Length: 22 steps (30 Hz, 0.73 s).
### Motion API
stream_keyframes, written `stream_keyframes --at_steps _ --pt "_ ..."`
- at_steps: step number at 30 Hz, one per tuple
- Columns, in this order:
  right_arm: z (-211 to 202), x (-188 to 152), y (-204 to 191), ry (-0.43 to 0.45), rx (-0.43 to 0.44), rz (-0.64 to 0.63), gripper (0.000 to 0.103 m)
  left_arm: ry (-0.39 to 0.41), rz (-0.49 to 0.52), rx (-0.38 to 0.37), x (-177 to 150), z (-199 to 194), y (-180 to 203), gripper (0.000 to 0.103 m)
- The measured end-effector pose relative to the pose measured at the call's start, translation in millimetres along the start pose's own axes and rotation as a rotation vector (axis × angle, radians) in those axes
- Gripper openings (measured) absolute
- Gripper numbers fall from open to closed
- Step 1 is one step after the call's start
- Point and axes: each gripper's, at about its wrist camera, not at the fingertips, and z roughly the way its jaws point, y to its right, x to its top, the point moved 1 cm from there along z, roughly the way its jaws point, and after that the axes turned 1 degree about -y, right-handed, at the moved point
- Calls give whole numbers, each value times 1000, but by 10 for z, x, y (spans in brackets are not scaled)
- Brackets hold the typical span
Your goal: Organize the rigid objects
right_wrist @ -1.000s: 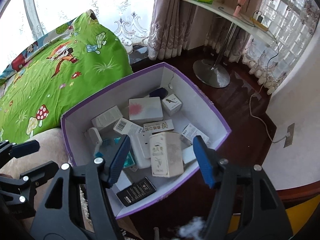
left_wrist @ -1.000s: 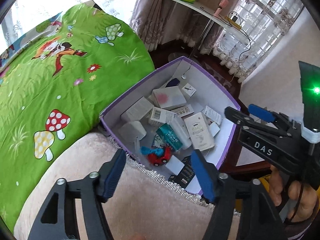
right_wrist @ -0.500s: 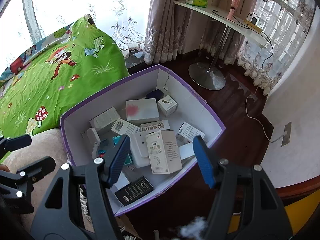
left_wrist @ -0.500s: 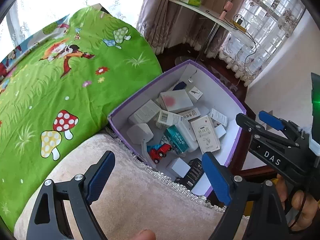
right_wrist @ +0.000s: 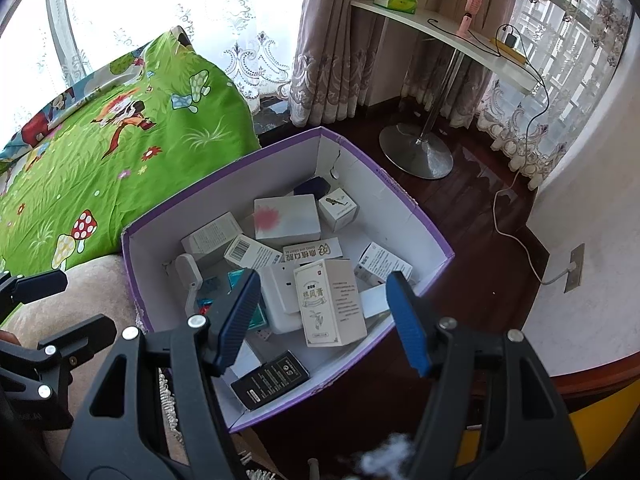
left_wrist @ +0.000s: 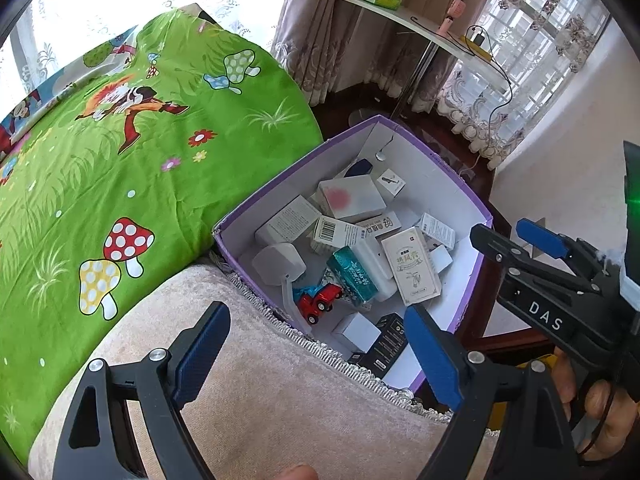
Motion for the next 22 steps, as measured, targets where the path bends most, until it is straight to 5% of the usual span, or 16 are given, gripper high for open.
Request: stream_keyframes --at_steps 15,22 --pt "21 -8 -3 -5 5 -1 69 6 13 -9 2 -15 19 90" --pt "33 -34 -1 -10 6 5 69 55 37 -19 16 -106 80 102"
